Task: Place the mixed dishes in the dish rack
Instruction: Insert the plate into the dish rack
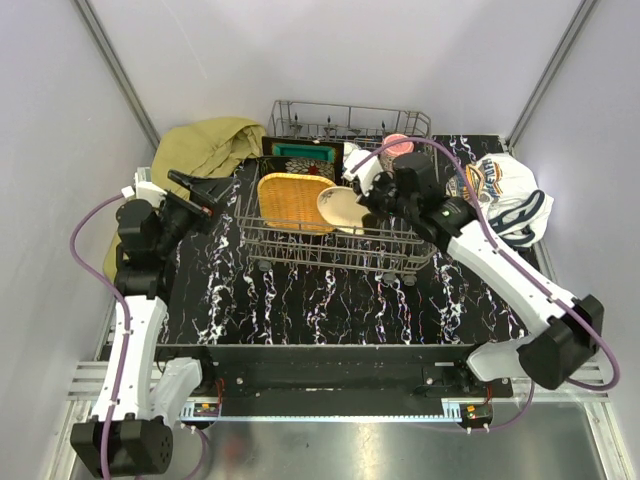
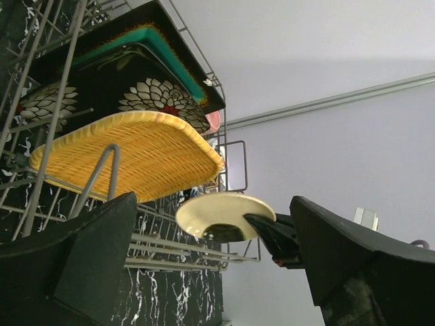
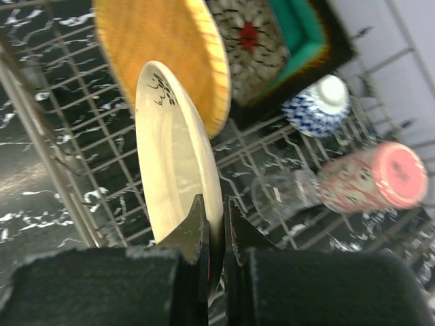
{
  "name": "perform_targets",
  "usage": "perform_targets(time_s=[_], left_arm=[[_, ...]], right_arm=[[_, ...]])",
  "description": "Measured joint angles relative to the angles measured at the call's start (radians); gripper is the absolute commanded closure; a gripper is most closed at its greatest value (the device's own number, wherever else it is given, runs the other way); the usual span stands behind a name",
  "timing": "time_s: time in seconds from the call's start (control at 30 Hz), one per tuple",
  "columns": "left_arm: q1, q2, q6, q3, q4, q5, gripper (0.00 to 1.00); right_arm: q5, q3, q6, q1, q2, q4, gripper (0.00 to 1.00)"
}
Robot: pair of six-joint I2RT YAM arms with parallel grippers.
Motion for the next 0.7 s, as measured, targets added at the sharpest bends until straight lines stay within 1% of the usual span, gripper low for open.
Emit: perform_targets(time_s=[0.17, 0.37, 0.7], left_arm=[[0.027, 0.067, 0.008, 0.001, 0.009, 0.022, 0.01], [0.046, 0.093, 0.008, 0.001, 0.021, 0.039, 0.01], [0.084, 0.114, 0.009, 0.001, 0.047, 0.072, 0.01]], right_arm=[[-0.116, 0.030, 0.016, 0.000, 0.069, 0.013, 1.00], [-0.206, 0.072, 0.040, 0.005, 0.128, 0.045, 1.00], [-0.216, 0.171, 0.039, 0.100, 0.317, 0.077, 1.00]])
